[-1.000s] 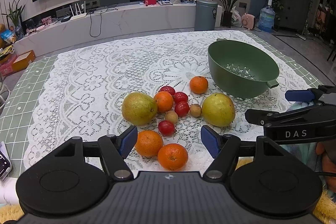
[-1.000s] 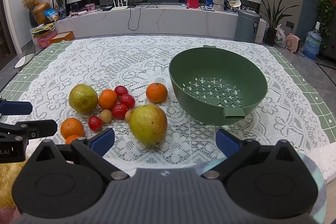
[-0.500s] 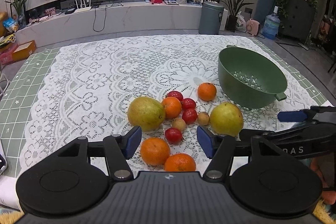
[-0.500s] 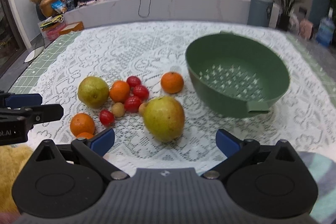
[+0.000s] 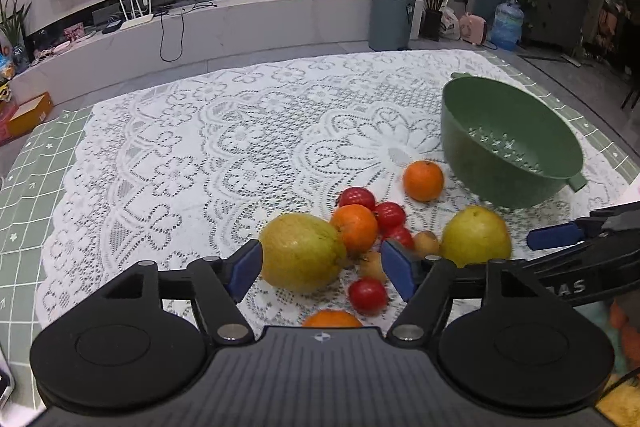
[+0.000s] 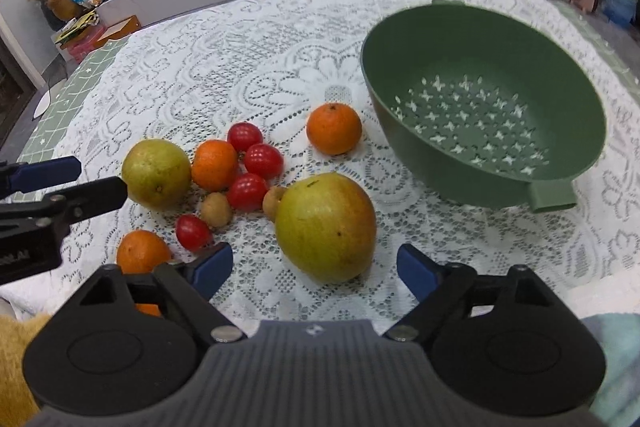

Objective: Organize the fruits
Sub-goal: 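Grasp the large yellow-green pear with the right tool while the left tool grasps the other pear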

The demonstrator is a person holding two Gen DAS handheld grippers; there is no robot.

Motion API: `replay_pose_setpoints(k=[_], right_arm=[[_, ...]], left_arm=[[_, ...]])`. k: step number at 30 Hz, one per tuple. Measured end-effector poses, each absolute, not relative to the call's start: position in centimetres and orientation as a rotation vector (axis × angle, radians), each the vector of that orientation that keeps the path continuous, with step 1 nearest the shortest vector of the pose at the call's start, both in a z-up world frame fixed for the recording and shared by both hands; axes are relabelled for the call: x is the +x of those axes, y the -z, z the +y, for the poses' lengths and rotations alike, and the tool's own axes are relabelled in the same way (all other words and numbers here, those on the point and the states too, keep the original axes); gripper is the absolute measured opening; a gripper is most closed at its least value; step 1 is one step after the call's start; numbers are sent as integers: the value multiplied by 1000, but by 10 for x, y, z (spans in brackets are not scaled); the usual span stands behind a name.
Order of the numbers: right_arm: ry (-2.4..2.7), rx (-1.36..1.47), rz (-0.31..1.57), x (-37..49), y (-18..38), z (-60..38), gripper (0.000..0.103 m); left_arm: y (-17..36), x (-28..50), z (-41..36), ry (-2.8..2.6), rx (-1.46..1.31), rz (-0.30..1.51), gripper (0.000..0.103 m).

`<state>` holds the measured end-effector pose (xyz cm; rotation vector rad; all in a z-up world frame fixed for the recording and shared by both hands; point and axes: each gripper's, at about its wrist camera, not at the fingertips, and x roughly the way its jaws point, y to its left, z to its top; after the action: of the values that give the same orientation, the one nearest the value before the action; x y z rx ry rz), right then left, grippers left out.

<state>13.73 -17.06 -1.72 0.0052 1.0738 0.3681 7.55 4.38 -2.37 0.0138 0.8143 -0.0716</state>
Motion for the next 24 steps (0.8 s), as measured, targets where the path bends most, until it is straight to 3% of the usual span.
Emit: replay_pose_setpoints(k=[15, 24], right_arm=[[-343, 60, 1131, 158, 35, -160, 80], [-300, 81, 1169, 166, 45, -160, 67]], left_arm=[[57, 97, 67, 95, -117, 832, 84], [65, 104, 73, 65, -143, 818, 86]])
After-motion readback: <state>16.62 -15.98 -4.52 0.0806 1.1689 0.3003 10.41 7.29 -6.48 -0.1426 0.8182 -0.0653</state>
